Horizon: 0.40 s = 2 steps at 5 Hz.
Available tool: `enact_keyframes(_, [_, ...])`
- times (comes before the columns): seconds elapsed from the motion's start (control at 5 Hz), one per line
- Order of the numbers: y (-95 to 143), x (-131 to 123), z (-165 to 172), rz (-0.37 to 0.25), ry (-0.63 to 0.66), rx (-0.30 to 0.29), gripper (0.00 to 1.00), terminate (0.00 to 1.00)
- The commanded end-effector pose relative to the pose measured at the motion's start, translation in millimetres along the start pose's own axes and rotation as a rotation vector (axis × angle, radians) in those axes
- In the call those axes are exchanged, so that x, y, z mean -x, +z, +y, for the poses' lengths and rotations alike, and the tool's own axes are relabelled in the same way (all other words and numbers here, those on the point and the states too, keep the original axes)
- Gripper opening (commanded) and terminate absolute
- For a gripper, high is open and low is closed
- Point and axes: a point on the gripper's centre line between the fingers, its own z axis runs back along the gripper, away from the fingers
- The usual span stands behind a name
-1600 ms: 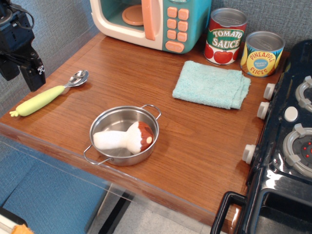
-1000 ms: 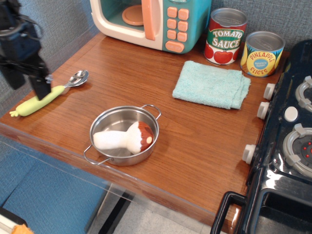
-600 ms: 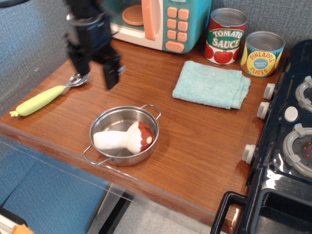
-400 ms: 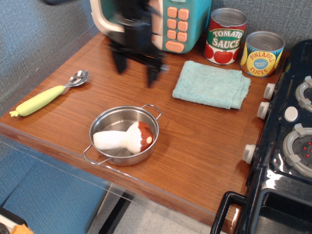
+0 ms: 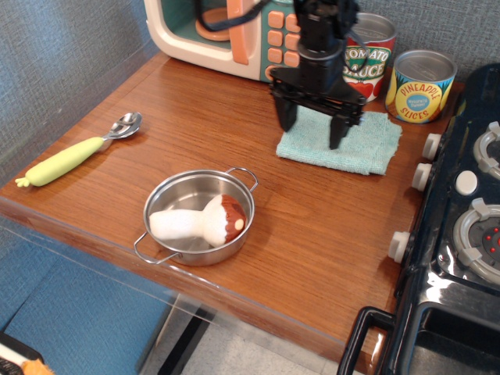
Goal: Pick up and move the blue cloth in front of the microwave
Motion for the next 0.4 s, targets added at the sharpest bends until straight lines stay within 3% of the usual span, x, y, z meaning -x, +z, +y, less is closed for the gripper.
enact_keyframes(0.0, [18,-25,-18,-0.065,-0.042,0.026,1.00,0.00])
enact_keyframes(0.2, [0,-15,-9,-0.005,-0.054,-0.006,1.00,0.00])
